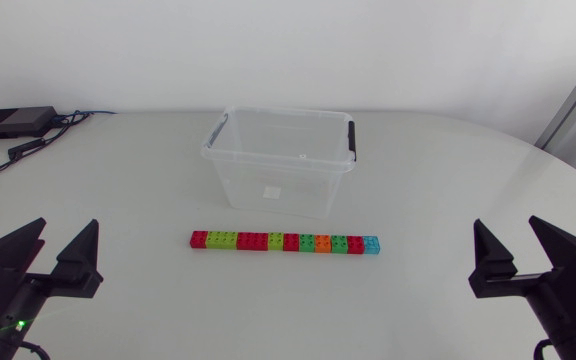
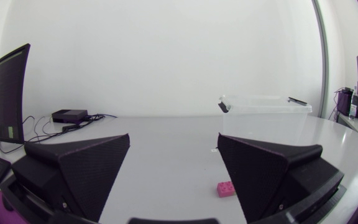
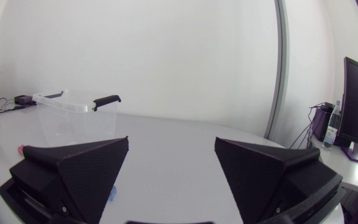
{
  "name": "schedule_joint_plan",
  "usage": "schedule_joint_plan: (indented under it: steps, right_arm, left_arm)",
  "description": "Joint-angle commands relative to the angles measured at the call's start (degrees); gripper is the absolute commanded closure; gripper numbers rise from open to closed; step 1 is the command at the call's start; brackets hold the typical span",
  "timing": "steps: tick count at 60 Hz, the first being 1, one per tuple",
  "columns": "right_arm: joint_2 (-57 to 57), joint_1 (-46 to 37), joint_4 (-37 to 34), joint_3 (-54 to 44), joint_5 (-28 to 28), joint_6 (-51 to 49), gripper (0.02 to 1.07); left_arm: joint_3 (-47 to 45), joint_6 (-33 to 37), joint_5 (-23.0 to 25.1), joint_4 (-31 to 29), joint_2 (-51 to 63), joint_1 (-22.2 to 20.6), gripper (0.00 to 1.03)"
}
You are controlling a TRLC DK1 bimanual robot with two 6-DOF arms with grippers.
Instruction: Pick up the duplo bricks and place them in the container
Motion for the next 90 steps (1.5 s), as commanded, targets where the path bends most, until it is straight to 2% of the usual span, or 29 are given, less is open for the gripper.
schedule_joint_plan:
  steps: [1,28,34,40,43,52,61,73,80,85,86,90]
  right_arm:
    - [-0.3,0.6,-0.4,-1.0,-0.3,0.8,0.07]
    - [-0.5,0.1,0.3,-0.7,-0.1,0.3,0.07]
    - [-0.3,0.1,0.6,1.8,0.0,0.3,0.07]
    - [1.4,0.8,1.1,4.5,0.0,0.4,0.07]
    - [5.7,1.8,1.4,7.6,-0.1,0.4,0.07]
    - [21.3,2.4,0.9,16.8,-0.2,0.3,0.07]
    - [30.9,2.5,0.9,21.6,-0.7,0.4,0.07]
    - [44.5,1.4,-0.1,24.7,-3.8,0.5,0.07]
    - [52.4,-3.5,-1.2,26.4,-9.6,1.2,0.07]
    - [59.2,-8.2,-4.5,29.5,-16.9,1.1,0.07]
    - [60.3,-8.7,-5.2,30.1,-17.8,1.1,0.07]
    - [67.4,-10.8,-10.3,34.2,-21.0,0.8,0.07]
  left_arm:
    - [-0.9,-0.5,-0.1,-0.1,-0.5,-0.1,0.05]
    - [-0.6,-0.6,-0.1,0.1,-0.7,-0.2,0.05]
    - [3.0,-2.0,-0.1,-3.3,-0.7,-0.9,0.07]
    - [6.0,-2.6,0.0,-4.0,0.0,-0.8,0.07]
    - [8.1,-2.6,0.0,-4.3,1.7,-0.9,0.07]
    - [17.1,-2.6,0.0,-4.5,13.7,-3.9,0.07]
    - [23.1,-2.6,0.0,-4.2,24.7,-6.4,0.07]
    - [32.5,-2.0,0.1,-7.4,45.6,-6.3,0.08]
    - [38.9,7.9,0.1,-13.5,58.7,-6.1,0.08]
    - [41.7,13.6,1.1,-16.4,64.8,-6.4,0.08]
    - [42.6,17.4,1.4,-17.2,67.0,-6.1,0.08]
    - [44.0,23.9,3.2,-18.0,72.8,-5.9,0.08]
